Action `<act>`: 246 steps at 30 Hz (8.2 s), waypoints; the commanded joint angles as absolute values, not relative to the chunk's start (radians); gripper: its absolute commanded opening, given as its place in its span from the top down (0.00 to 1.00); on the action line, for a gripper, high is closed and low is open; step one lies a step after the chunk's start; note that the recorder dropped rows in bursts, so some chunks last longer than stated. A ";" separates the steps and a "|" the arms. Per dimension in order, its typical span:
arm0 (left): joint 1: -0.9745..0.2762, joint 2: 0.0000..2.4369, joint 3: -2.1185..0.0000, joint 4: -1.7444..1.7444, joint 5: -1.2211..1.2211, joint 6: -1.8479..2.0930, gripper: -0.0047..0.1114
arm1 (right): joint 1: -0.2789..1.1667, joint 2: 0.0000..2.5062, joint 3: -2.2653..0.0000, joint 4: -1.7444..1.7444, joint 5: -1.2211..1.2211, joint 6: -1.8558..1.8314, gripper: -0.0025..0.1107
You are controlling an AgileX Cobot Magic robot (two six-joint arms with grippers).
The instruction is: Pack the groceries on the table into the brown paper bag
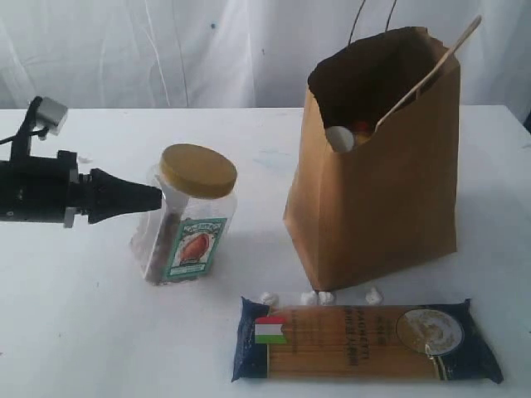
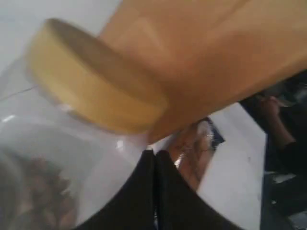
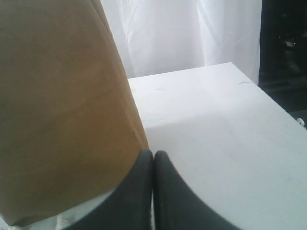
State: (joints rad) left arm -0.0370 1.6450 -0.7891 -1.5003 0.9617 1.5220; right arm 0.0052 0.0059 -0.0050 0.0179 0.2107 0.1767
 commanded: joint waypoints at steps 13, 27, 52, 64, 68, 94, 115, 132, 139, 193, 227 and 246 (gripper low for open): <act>0.092 1.767 -0.947 -1.744 0.889 2.004 0.96 | 0.000 0.000 0.000 0.016 0.209 0.180 0.98; 0.023 2.081 -1.200 -1.416 0.937 1.735 0.96 | 0.000 0.000 0.000 0.016 0.209 0.180 0.98; 0.013 1.701 -0.918 -0.971 0.967 1.452 0.96 | 0.000 0.000 0.000 0.016 0.209 0.180 0.98; -0.114 1.687 -0.811 -1.019 0.692 1.518 0.96 | 0.000 0.000 0.000 0.016 0.209 0.180 0.98; -0.228 1.687 -0.811 -1.061 0.669 1.567 0.96 | 0.000 0.000 0.000 0.016 0.209 0.180 0.98; -0.384 1.412 -0.674 -1.033 0.358 1.351 0.96 | 0.000 0.000 0.000 0.016 0.209 0.180 0.98; -0.385 1.155 -0.442 -1.651 0.178 1.741 0.96 | 0.000 0.000 0.000 0.016 0.209 0.194 0.98; -0.382 1.149 -0.442 -1.744 -0.351 0.378 0.96 | 0.000 0.000 0.000 0.016 0.209 0.196 0.98; -0.381 1.110 -0.422 -0.871 -1.034 0.152 0.96 | 0.000 0.000 0.000 0.016 0.209 0.196 0.98; -0.560 1.331 -0.310 0.787 -0.715 -0.379 0.06 | 0.000 0.000 0.000 0.016 0.209 0.196 0.98; -0.560 1.664 -0.480 0.748 -0.838 -0.183 0.06 | 0.000 0.000 0.000 0.016 0.209 0.196 0.98; -0.560 1.666 -0.480 0.554 -0.602 -0.164 0.95 | 0.000 0.000 0.000 0.016 0.209 0.196 0.98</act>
State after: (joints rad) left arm -0.5594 1.6592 -0.4870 0.5615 -0.7375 -0.1713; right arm 0.0052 0.0059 -0.0050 0.0201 0.2107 0.1948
